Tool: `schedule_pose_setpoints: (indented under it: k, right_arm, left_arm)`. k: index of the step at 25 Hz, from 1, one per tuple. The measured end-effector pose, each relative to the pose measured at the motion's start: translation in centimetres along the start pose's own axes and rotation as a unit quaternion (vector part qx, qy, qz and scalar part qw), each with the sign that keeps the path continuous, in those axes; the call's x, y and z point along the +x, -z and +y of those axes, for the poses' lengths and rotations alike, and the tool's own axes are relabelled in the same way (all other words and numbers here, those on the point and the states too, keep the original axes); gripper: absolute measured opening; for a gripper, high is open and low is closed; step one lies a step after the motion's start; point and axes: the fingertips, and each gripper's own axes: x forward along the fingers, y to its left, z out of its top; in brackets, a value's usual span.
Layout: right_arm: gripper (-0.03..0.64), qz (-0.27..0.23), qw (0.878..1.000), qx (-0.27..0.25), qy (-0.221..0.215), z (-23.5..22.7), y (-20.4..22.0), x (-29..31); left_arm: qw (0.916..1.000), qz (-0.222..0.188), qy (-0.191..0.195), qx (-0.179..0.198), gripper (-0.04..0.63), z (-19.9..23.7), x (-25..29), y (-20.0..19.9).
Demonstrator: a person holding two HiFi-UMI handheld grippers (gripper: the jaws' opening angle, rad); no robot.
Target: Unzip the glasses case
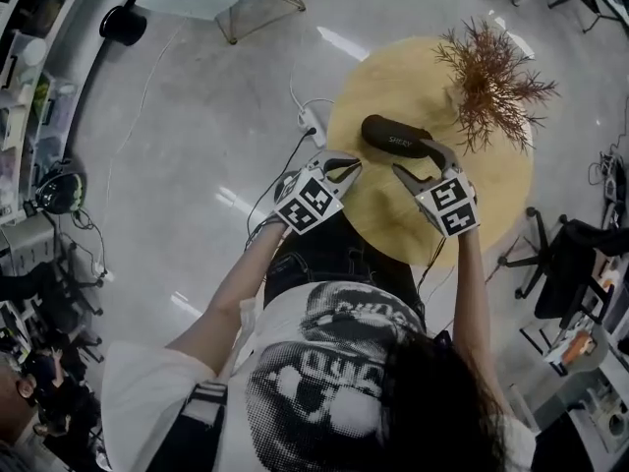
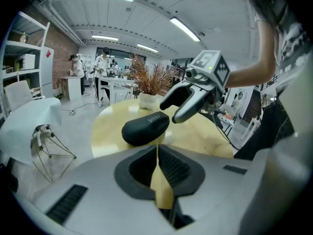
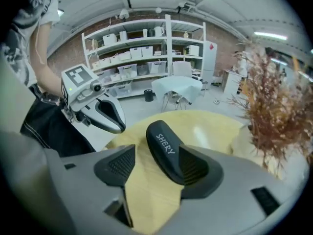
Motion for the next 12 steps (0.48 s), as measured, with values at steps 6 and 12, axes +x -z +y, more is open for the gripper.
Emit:
schedule_pose_setpoints:
  k: [6,12]
  right_arm:
    - [0.224,-0.063,0.994,0.086,0.035,2.1,1.1,-3.8]
    - [0.184,-0.124,0.978,0.16,0.047,3.7,2.9,-8.2]
  left_arm:
    - [0.9998,-0.012,0.013,-0.012,0.015,-0.9,0.2,-1.4]
    - [0.9995,-0.02,0.014,-0.02,0.015,-3.5,0.3,-3.1]
